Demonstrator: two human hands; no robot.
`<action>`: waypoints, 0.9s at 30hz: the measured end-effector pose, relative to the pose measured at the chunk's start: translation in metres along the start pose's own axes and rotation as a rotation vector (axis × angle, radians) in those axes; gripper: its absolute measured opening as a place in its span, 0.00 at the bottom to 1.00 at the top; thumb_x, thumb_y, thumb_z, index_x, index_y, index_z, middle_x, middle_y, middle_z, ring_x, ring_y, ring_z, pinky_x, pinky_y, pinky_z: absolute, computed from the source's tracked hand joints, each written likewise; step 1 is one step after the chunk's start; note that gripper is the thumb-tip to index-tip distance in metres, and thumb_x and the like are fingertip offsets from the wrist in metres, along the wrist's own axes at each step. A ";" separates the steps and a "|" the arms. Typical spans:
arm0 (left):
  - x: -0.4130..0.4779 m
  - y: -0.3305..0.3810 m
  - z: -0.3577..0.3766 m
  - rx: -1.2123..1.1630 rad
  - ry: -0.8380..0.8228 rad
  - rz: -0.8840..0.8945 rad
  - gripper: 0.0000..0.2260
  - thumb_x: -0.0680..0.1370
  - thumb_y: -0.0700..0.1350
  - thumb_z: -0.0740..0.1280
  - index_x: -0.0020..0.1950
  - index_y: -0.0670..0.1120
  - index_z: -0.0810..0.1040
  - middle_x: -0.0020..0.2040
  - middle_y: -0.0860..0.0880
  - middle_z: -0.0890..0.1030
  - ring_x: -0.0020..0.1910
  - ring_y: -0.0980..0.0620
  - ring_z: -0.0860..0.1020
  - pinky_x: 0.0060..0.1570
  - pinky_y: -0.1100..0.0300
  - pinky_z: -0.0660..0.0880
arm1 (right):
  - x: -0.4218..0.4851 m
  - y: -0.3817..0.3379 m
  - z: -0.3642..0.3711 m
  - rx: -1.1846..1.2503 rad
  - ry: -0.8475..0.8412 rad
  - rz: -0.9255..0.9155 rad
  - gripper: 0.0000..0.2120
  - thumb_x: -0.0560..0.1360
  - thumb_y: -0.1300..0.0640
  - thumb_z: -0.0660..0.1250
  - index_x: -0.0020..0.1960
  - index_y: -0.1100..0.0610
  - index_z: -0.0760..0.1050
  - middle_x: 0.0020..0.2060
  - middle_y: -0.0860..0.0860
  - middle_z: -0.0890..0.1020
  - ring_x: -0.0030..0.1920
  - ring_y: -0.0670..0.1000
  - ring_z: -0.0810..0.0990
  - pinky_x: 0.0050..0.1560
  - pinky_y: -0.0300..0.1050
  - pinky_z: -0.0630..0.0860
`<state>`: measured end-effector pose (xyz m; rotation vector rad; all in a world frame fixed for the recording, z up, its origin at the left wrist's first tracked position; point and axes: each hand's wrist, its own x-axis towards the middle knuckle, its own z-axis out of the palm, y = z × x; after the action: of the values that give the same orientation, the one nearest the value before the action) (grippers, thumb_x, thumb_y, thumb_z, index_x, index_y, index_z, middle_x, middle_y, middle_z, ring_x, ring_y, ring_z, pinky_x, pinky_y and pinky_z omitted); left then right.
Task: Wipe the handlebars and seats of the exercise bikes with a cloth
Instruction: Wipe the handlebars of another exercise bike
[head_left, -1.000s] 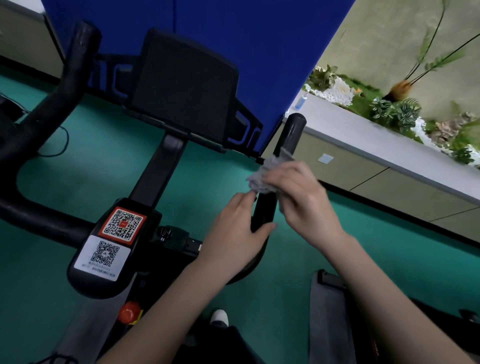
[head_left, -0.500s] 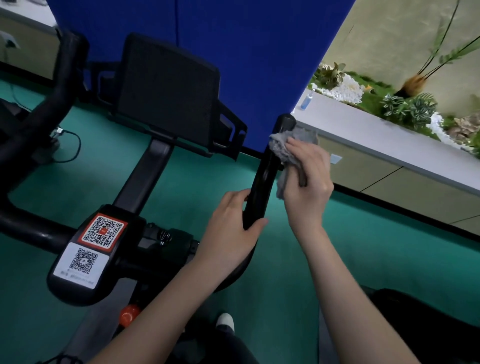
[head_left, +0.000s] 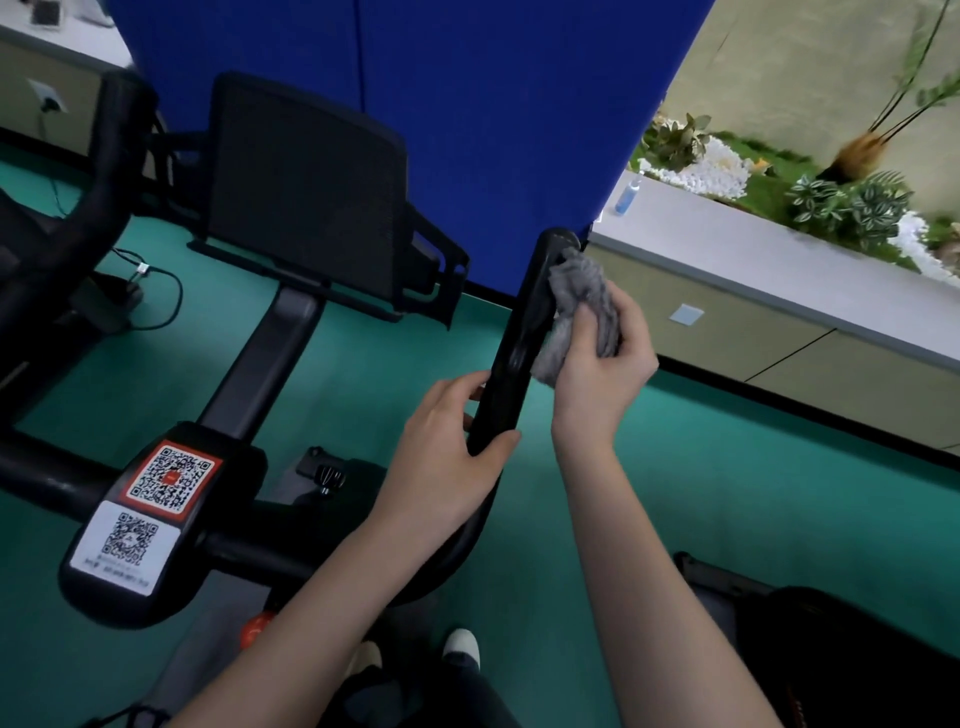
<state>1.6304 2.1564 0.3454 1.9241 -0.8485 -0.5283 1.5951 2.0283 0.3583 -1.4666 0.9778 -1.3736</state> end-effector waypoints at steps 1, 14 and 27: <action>0.001 0.000 0.001 -0.014 0.005 -0.013 0.23 0.74 0.50 0.69 0.68 0.54 0.69 0.55 0.60 0.70 0.48 0.78 0.66 0.45 0.81 0.65 | 0.004 -0.001 0.000 0.026 0.006 0.032 0.10 0.75 0.68 0.64 0.53 0.60 0.78 0.47 0.51 0.82 0.49 0.41 0.80 0.55 0.36 0.76; 0.007 0.000 0.005 -0.106 0.041 -0.036 0.22 0.73 0.48 0.70 0.65 0.60 0.69 0.53 0.67 0.70 0.51 0.75 0.68 0.45 0.78 0.68 | -0.015 0.023 -0.010 0.072 -0.246 0.525 0.06 0.76 0.67 0.63 0.47 0.60 0.77 0.41 0.58 0.82 0.42 0.55 0.80 0.47 0.54 0.79; 0.008 -0.001 0.004 -0.150 0.024 -0.065 0.22 0.74 0.48 0.70 0.64 0.61 0.69 0.56 0.64 0.71 0.52 0.72 0.69 0.44 0.81 0.66 | 0.087 -0.030 0.014 0.003 -0.504 0.205 0.08 0.77 0.67 0.63 0.54 0.60 0.77 0.47 0.56 0.83 0.50 0.54 0.82 0.56 0.51 0.79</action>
<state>1.6336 2.1482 0.3422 1.8215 -0.7125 -0.5895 1.6152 1.9559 0.4139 -1.5575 0.7697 -0.7995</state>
